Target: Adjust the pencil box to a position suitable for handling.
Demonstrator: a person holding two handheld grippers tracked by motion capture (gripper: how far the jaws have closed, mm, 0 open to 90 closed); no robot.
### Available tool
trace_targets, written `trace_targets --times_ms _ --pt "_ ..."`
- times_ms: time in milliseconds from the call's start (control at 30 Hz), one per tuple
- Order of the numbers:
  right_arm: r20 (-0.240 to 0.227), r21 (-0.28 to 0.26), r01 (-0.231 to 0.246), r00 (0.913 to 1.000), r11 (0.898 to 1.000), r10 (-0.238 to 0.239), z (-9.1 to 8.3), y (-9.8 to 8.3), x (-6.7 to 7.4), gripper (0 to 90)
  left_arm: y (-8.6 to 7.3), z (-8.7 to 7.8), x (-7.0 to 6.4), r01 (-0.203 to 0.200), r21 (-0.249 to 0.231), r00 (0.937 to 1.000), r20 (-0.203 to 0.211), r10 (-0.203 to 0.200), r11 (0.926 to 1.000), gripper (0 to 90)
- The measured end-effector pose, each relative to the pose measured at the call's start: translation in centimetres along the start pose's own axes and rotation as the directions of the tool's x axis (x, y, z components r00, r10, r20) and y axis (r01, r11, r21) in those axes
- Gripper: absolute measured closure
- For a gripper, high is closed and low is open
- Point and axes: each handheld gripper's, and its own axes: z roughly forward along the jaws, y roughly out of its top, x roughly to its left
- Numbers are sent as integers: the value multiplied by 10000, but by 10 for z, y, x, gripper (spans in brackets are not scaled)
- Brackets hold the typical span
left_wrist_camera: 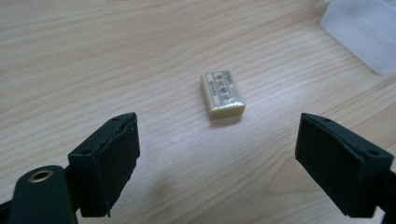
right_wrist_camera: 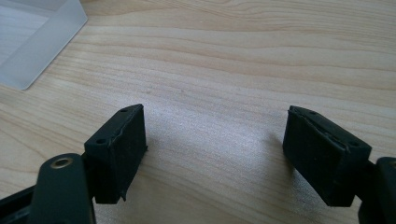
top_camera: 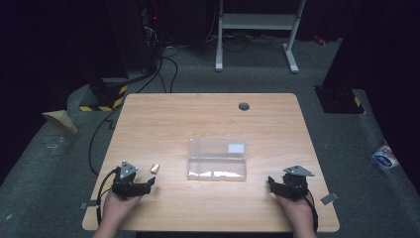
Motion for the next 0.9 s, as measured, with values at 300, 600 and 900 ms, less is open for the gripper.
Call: trace_targets --times_ms 300,600,900 --pt "-5 -5 3 10000 10000 -3 0 0 0 214 23 13 -7 -15 387 10000 -51 17 9993 137" --pt "6 -25 -16 10000 10000 16 0 0 0 216 18 19 7 362 -44 9985 -401 -363 9993 144" --pt "76 -15 -117 9999 9999 117 0 0 1 218 13 17 12 580 17 9979 290 -580 9983 196"
